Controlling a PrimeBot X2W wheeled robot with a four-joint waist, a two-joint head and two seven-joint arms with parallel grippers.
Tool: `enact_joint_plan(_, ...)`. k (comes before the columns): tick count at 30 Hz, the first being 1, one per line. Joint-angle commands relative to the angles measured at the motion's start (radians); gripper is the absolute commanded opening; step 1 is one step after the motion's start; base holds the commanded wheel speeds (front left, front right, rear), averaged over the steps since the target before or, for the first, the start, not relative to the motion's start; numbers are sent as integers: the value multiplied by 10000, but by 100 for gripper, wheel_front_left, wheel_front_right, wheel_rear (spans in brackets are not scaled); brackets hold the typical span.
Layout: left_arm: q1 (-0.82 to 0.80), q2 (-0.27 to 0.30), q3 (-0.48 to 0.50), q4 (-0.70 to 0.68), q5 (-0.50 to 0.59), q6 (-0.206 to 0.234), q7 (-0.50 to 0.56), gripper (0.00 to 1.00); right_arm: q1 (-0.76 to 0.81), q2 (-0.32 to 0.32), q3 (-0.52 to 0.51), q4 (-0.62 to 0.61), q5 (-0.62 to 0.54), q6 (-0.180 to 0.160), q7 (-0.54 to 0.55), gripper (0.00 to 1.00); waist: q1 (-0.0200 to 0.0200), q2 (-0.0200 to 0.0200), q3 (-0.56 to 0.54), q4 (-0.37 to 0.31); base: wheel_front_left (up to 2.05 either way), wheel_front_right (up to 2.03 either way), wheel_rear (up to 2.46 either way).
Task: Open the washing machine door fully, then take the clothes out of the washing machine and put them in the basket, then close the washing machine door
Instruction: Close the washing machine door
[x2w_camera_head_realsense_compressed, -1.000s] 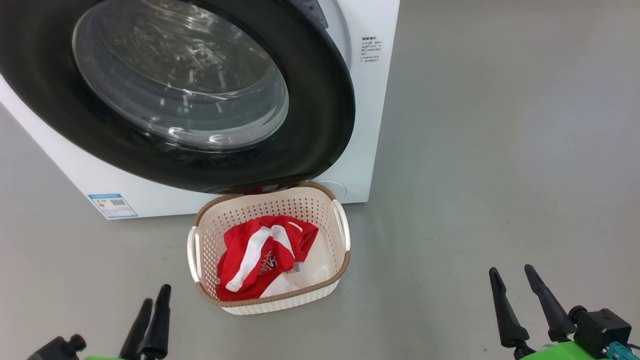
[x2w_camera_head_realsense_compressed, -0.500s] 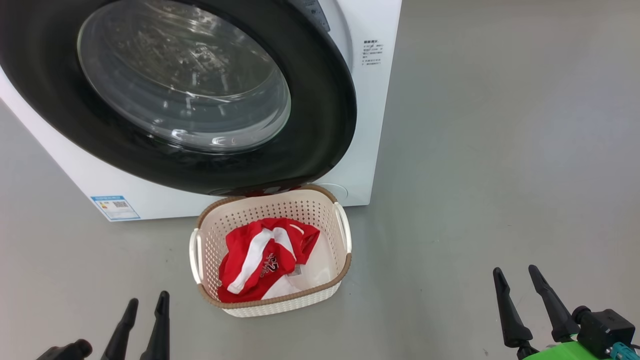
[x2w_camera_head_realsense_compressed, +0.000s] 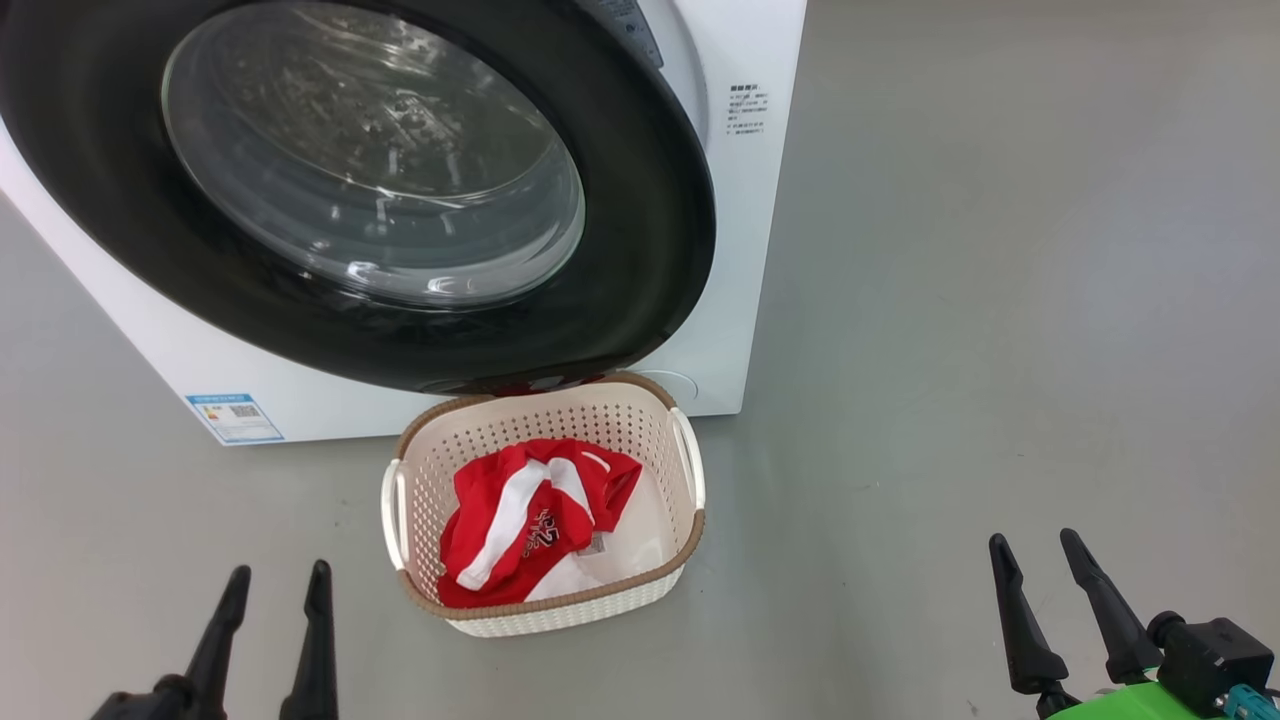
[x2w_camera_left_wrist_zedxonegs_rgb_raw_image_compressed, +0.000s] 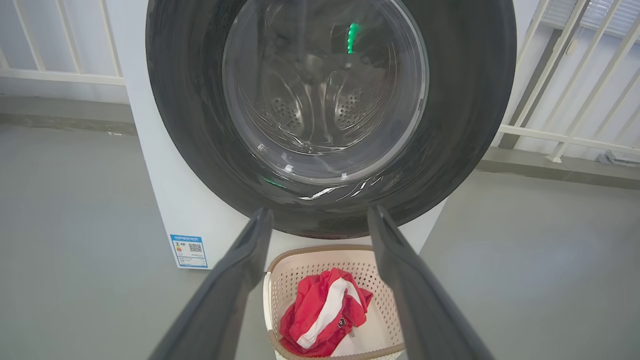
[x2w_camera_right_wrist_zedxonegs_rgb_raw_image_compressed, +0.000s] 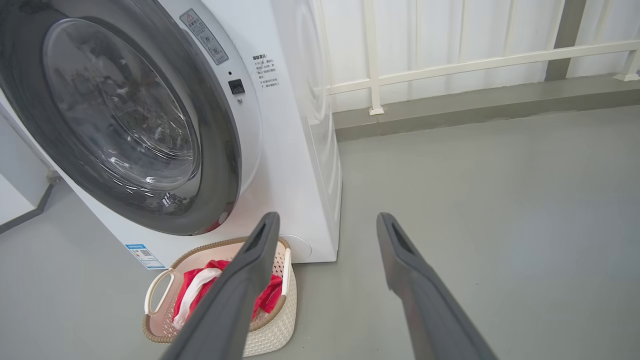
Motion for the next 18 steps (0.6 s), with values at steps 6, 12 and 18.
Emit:
enact_joint_plan(6, 49, -101, 372, -270, 344, -56, -122, 100, -42, -186, 182, -282, -71, 73, -65, 100, -1, 0, 7, -3, 0, 0, 0)
enact_joint_plan(12, 56, -171, 384, -280, 311, -56, -122, 100, -53, -195, 194, -261, -73, 73, -65, 100, -1, 0, -14, -10, 0, 0, 0)
enact_joint_plan(18, 82, -213, 293, -307, 251, -56, -122, 100, -41, -183, 302, -254, 4, 73, -65, 65, -1, 0, -95, 85, 0, 0, 0)
